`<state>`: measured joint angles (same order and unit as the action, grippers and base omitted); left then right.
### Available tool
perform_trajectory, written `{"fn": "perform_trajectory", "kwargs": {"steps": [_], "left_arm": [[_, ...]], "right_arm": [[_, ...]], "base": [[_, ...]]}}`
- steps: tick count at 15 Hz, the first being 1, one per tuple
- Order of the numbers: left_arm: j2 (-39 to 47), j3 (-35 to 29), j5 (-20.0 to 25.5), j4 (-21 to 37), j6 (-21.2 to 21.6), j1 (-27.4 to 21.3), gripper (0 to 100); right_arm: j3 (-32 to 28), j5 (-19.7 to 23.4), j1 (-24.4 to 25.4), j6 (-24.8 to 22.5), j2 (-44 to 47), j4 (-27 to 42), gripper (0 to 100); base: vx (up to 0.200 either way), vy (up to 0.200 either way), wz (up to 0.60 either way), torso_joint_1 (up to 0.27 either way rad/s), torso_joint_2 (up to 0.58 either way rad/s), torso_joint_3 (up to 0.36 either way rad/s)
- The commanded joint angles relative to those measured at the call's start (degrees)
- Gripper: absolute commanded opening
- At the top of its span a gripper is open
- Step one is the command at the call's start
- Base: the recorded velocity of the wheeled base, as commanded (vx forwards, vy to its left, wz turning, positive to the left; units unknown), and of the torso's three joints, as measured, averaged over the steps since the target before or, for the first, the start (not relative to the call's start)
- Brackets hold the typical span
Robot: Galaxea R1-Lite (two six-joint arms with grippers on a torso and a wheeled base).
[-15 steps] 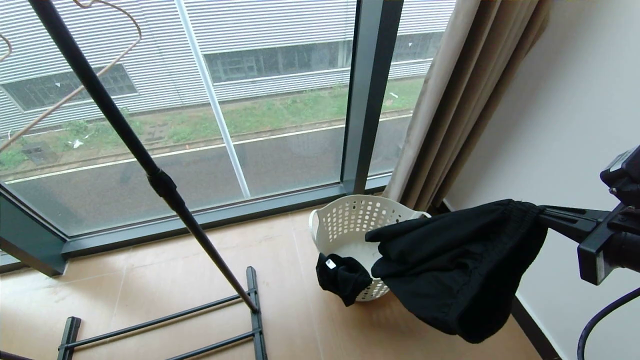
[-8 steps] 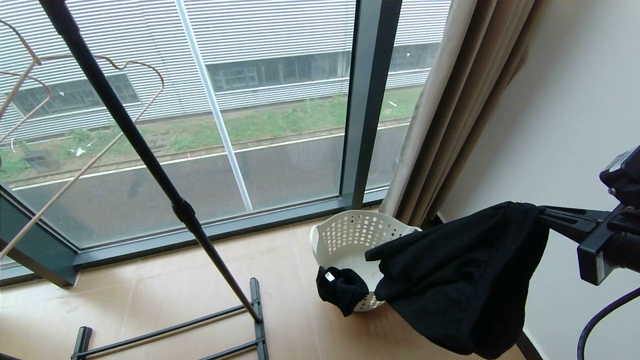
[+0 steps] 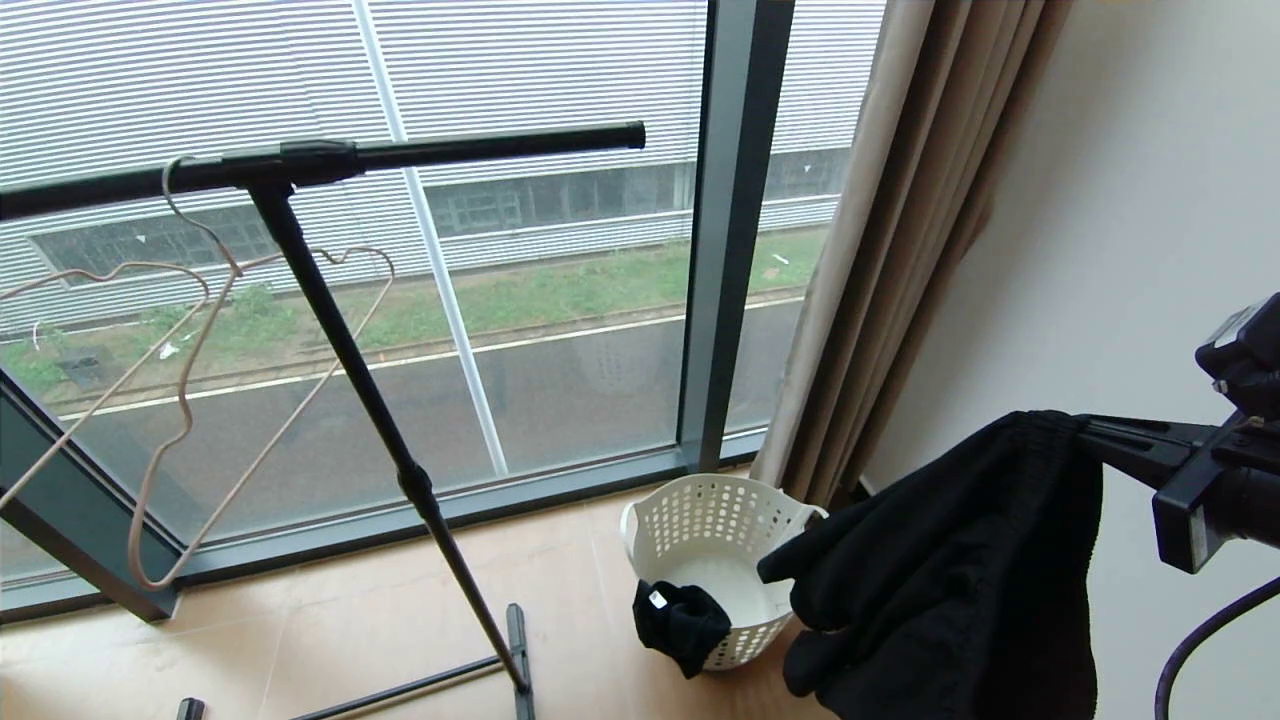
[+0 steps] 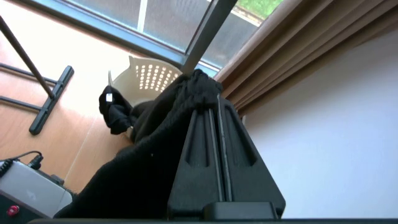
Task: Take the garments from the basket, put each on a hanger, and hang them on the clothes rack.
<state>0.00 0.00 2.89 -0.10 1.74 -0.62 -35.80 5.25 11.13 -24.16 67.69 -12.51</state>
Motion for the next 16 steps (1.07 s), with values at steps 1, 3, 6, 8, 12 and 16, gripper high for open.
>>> {"fn": "perform_trajectory", "kwargs": {"steps": [1,3,6,8,12,16], "left_arm": [[0.0,0.0,0.01,0.01,0.01,0.01,100],[0.0,0.0,0.01,0.01,0.01,0.01,100],[0.0,0.0,0.01,0.01,0.01,0.01,100],[0.0,0.0,0.01,0.01,0.01,0.01,100],[0.0,0.0,0.01,0.01,0.01,0.01,100],[0.0,0.0,0.01,0.01,0.01,0.01,100]], "right_arm": [[0.38,0.02,0.03,-0.01,0.07,-0.06,0],[0.38,0.02,0.03,-0.1,0.07,-0.06,0],[0.47,0.11,0.03,-0.1,0.07,-0.06,0],[0.56,0.02,0.03,-0.1,0.07,-0.06,0],[0.56,0.11,0.03,-0.1,0.16,-0.06,0],[0.56,0.02,0.03,-0.1,0.16,-0.06,0]], "base": [[0.0,0.0,0.0,0.29,-0.6,-0.115],[0.0,0.0,0.0,0.254,-0.53,-0.08],[0.0,0.0,0.0,0.201,-0.41,-0.02],[0.0,0.0,0.0,0.185,-0.37,0.005],[0.0,0.0,0.0,0.179,-0.36,-0.107],[0.0,0.0,0.0,0.123,-0.25,-0.115]]}}
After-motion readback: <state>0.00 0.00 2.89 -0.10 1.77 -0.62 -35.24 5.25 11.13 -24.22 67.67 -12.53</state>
